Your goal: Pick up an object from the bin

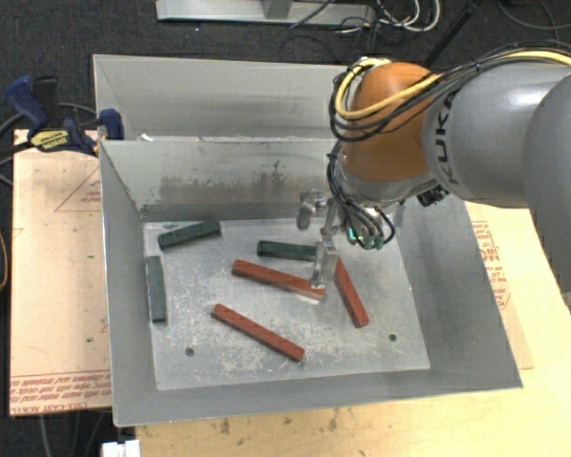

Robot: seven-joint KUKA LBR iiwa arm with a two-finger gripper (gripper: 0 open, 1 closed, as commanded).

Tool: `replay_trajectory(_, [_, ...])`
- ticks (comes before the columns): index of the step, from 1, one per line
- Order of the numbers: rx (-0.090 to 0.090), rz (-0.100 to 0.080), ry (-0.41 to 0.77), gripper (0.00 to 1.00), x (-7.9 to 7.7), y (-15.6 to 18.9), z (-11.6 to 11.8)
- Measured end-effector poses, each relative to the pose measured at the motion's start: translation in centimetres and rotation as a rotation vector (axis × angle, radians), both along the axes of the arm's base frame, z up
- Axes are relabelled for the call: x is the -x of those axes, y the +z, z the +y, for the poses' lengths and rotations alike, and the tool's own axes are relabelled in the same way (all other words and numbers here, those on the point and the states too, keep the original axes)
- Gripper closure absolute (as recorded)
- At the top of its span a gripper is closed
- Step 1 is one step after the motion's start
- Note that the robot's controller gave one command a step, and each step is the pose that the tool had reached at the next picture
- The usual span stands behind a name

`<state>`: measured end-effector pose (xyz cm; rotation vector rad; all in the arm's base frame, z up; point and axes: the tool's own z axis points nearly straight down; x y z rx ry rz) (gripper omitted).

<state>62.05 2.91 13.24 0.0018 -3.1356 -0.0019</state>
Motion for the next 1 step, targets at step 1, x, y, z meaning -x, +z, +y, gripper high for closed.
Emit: replay_trajectory(1, [0.000,-0.004,-0.054,0.00,1.24,-6.59,0.44])
